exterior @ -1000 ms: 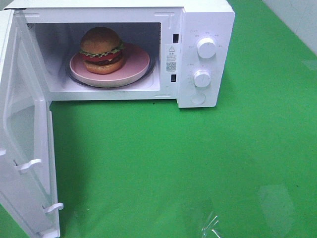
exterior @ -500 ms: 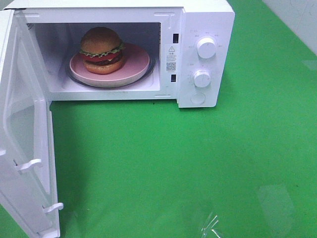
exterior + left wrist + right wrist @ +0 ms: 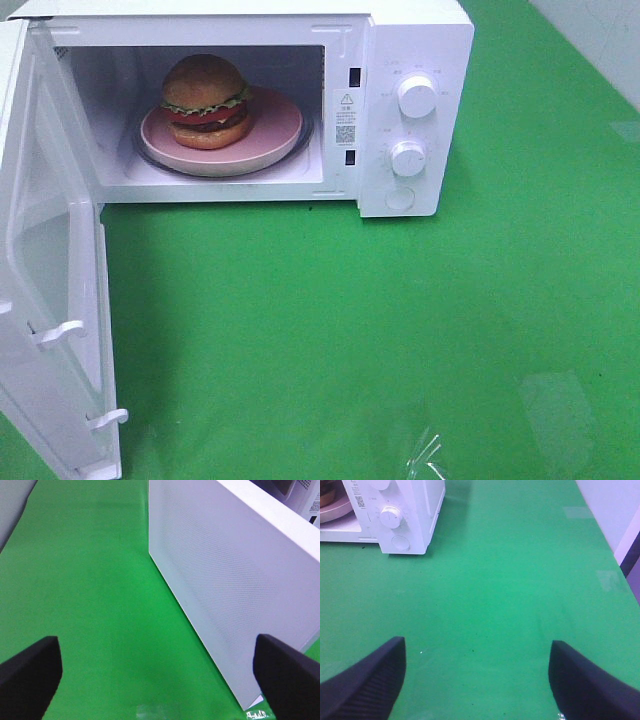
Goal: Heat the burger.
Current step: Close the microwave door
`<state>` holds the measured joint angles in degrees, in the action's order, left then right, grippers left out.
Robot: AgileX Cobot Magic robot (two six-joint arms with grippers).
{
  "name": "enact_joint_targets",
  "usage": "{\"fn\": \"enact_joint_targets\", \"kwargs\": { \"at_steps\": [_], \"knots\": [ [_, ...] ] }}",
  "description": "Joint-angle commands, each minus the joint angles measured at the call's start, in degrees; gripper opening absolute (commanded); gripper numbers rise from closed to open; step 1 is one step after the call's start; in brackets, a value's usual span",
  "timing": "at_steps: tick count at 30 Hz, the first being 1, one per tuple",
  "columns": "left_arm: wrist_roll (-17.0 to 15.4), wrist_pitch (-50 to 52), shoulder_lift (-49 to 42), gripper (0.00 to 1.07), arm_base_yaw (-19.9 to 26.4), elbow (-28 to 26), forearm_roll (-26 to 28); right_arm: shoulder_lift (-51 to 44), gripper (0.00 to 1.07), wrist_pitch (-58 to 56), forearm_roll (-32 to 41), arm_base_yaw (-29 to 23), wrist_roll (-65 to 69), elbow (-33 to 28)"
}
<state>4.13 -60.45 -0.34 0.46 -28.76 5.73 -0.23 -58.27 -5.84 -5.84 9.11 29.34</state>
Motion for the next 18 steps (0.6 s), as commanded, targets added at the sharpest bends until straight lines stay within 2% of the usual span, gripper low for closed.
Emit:
{"fn": "enact_joint_targets", "kwargs": {
  "at_steps": [1, 18],
  "knots": [
    [-0.11, 0.8, -1.2, 0.96, 0.0, 0.23, 0.17, -1.55, 0.76, 0.69, 0.29, 0.4, -0.92, -0.29],
    [-0.11, 0.8, -1.15, 0.96, 0.0, 0.23, 0.17, -1.55, 0.76, 0.69, 0.29, 0.4, -0.8, -0.23]
  ]
}}
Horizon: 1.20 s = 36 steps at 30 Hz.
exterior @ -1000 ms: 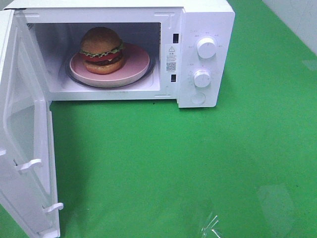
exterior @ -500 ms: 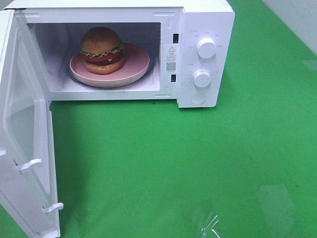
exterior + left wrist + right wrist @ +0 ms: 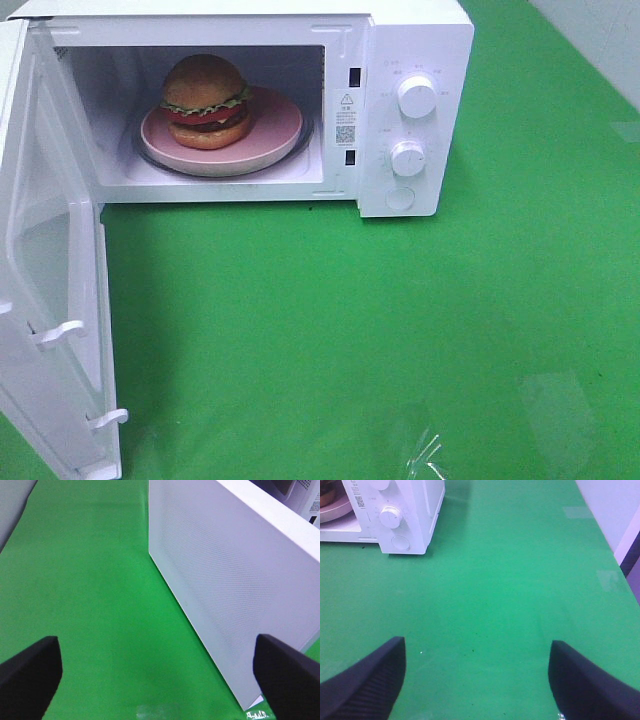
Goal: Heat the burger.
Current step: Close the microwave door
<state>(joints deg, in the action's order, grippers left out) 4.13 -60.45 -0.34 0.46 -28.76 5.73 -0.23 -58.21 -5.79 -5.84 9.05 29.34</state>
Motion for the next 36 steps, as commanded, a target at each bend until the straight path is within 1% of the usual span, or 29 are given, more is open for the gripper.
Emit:
{"fn": "enact_joint_targets", "kwargs": {
  "at_steps": [1, 28, 35, 36],
  "knots": [
    [-0.11, 0.8, -1.15, 0.96, 0.0, 0.23, 0.17, -1.55, 0.76, 0.63, 0.23, 0.4, -0.74, -0.23],
    [-0.11, 0.8, -1.15, 0.96, 0.0, 0.23, 0.17, -1.55, 0.76, 0.63, 0.23, 0.4, -0.69, -0.23],
    [-0.8, 0.8, -1.15, 0.96, 0.0, 0.17, -0.29, -1.55, 0.76, 0.63, 0.23, 0.4, -0.69, -0.23],
    [-1.09, 1.6, -1.15, 0.95, 0.0, -0.52, -0.34, -1.55, 0.76, 0.63, 0.23, 0.4, -0.69, -0.23]
  ]
}}
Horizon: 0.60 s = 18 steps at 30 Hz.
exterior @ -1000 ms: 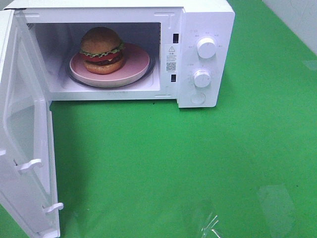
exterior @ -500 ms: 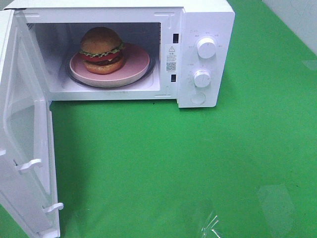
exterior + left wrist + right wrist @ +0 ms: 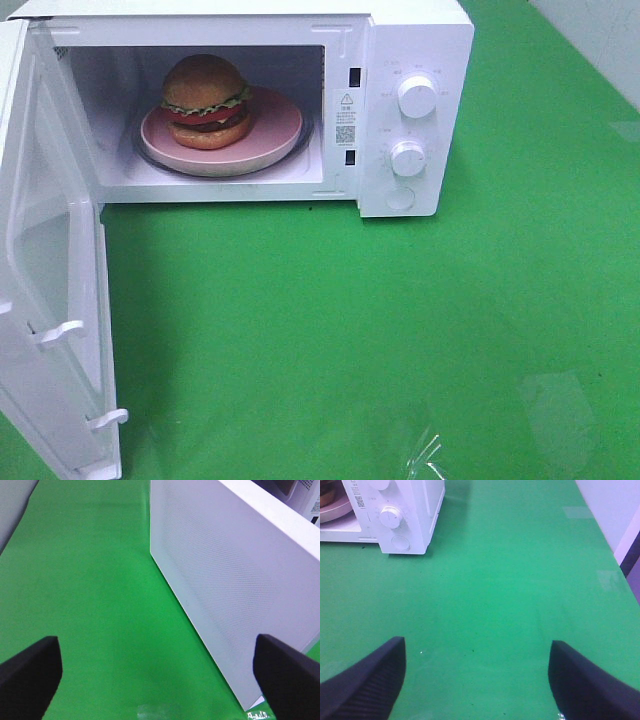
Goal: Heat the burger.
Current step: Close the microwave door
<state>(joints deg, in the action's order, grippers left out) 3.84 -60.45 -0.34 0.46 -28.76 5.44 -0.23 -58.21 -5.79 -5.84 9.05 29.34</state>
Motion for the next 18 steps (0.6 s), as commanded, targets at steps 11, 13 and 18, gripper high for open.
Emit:
{"fn": "enact_joint_targets", "kwargs": {
  "at_steps": [11, 13, 18],
  "knots": [
    [-1.6, 13.24, -0.11, 0.65, 0.0, -1.78, -1.26, -1.55, 0.76, 0.63, 0.23, 0.4, -0.69, -0.23],
    [-1.49, 14.32, 0.97, 0.54, 0.0, -1.78, -1.49, -1.55, 0.76, 0.63, 0.23, 0.4, -0.69, -0.23],
    [-1.55, 17.76, 4.3, 0.23, 0.0, -1.78, -2.35, -1.55, 0.76, 0.63, 0.23, 0.4, -0.69, -0.23]
  ]
}}
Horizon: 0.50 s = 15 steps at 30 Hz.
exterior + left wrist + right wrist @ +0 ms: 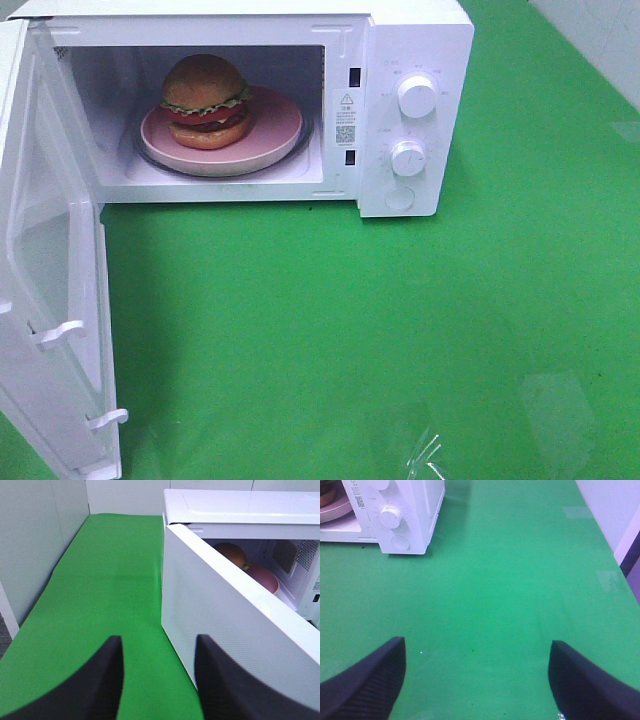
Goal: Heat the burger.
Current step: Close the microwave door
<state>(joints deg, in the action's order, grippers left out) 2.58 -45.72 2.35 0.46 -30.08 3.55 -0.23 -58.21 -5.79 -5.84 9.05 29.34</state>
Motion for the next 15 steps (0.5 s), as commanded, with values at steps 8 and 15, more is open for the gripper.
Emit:
{"fn": "enact_joint_targets", "kwargs": {
  "at_steps": [8, 15],
  "knots": [
    [-0.17, 11.8, 9.17, 0.0, 0.0, 0.8, -2.58, -1.55, 0.76, 0.63, 0.23, 0.4, -0.69, -0.23],
    [-0.29, 28.65, 12.15, 0.0, 0.0, 8.42, -2.75, -1.55, 0.76, 0.63, 0.23, 0.4, -0.69, -0.23]
  ]
}}
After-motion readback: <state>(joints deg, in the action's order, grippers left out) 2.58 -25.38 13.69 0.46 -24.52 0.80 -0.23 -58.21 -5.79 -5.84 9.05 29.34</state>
